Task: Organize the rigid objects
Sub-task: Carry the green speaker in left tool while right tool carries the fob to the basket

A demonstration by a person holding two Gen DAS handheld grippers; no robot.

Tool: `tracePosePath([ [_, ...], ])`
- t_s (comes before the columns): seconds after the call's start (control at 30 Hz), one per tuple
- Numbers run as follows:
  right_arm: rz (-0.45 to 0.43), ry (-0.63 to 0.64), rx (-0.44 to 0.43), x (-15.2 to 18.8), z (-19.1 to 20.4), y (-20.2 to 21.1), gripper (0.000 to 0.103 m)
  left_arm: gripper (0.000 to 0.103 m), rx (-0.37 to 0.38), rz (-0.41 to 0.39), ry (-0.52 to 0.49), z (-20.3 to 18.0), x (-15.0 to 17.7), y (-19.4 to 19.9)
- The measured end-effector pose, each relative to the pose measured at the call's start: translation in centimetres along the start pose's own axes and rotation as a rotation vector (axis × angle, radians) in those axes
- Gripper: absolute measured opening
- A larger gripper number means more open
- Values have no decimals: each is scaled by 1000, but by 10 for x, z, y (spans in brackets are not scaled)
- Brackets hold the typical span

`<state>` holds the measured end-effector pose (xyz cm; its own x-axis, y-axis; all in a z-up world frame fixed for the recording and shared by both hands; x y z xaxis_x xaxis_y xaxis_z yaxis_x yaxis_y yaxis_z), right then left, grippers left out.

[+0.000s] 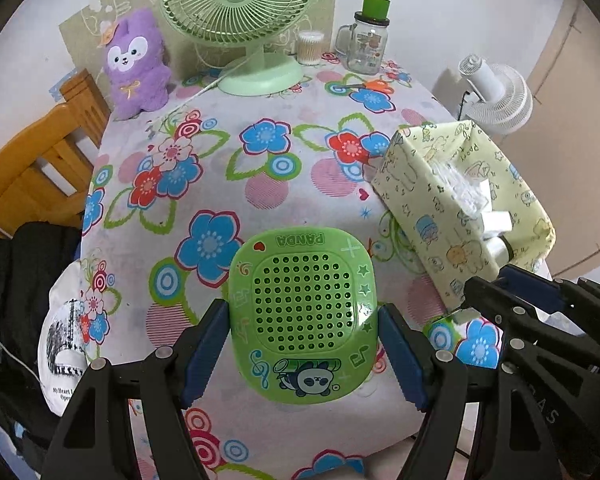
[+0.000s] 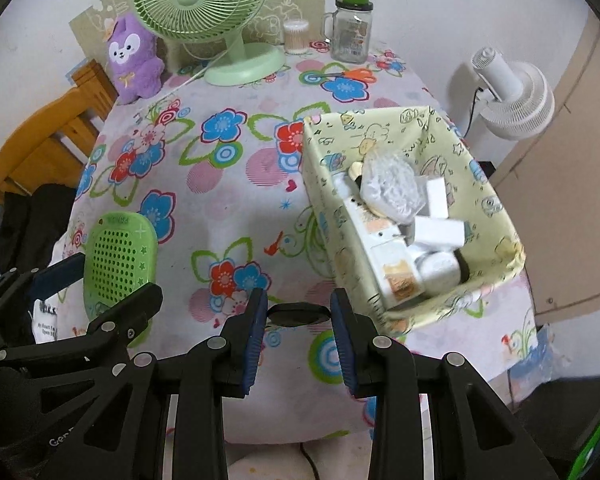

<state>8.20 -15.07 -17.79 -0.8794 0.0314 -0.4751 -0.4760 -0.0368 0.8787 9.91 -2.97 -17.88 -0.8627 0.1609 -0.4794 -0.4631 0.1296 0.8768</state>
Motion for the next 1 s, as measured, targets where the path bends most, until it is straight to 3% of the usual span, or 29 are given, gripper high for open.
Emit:
tracePosePath([
  [0.3,-17,49,-27,-20,-25,5,36,77,-25,-17,36,-25,-18,3],
  [1.0,-31,46,-34,-38,-91,12,35,77,-28,-38,11,-89,-49,-1],
])
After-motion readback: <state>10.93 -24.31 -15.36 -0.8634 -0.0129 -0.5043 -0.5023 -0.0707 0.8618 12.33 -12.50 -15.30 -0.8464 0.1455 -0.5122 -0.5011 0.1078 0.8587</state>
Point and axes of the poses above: each gripper's, at about its wrist camera, not at the fingertips, and y roughly against the way its jaws point, z to its left, x to its underside, the point moved 10 cm from there along -y, roughly the way its jaws point, and after that the axes turned 5 degrees about -z, right-handed, at the moved point
